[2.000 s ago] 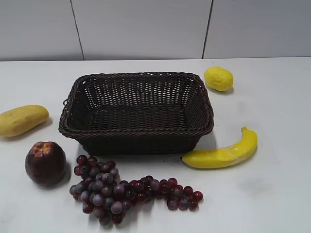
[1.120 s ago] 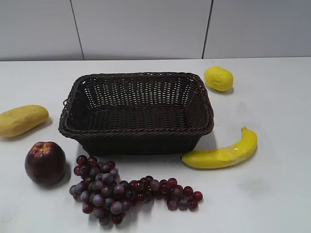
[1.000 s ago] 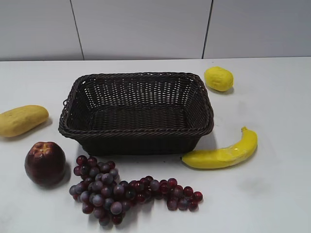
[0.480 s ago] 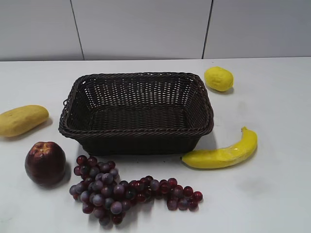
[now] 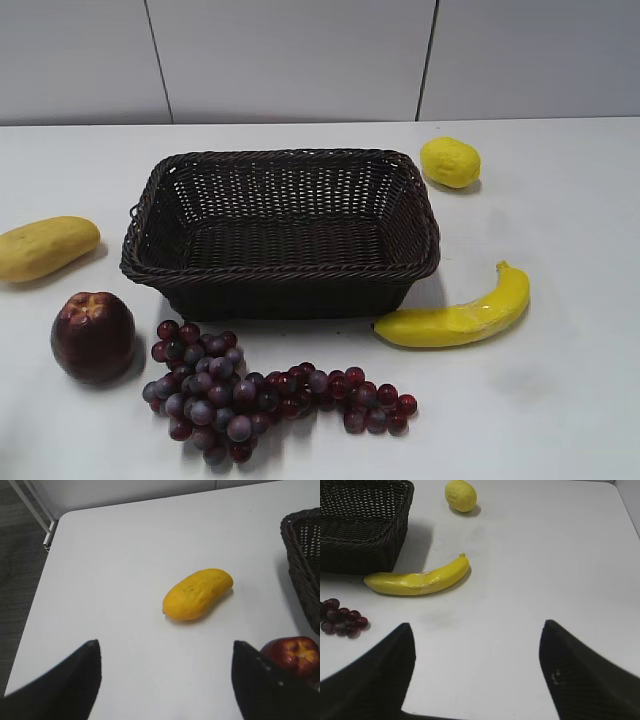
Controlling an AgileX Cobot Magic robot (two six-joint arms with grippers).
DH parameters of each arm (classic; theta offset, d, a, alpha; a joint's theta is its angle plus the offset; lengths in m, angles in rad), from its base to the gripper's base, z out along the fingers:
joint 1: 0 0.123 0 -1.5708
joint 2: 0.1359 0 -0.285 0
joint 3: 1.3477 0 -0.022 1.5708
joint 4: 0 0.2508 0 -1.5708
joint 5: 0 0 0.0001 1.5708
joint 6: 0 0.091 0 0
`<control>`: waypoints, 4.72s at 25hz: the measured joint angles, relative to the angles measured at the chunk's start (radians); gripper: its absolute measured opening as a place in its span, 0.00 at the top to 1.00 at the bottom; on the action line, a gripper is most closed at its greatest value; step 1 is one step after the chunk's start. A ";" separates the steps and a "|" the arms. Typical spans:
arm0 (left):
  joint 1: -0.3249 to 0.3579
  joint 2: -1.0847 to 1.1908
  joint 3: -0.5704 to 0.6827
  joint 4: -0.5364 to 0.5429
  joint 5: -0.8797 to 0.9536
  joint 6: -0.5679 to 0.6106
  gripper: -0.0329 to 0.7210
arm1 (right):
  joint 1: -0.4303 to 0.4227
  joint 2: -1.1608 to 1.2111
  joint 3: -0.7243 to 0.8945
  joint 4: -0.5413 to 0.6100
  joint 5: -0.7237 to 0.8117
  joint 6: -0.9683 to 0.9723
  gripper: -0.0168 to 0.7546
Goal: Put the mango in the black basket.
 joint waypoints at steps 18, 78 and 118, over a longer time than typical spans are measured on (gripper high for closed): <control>0.000 0.588 -0.227 0.076 -0.128 0.173 0.16 | 0.000 0.000 0.000 0.000 0.000 0.000 0.21; -0.270 1.202 -1.028 -0.219 0.255 0.871 0.20 | 0.000 0.000 0.000 0.000 0.000 0.000 0.21; -0.645 1.454 -1.045 -0.098 0.155 0.812 0.08 | 0.000 0.000 0.000 0.000 0.000 0.000 0.21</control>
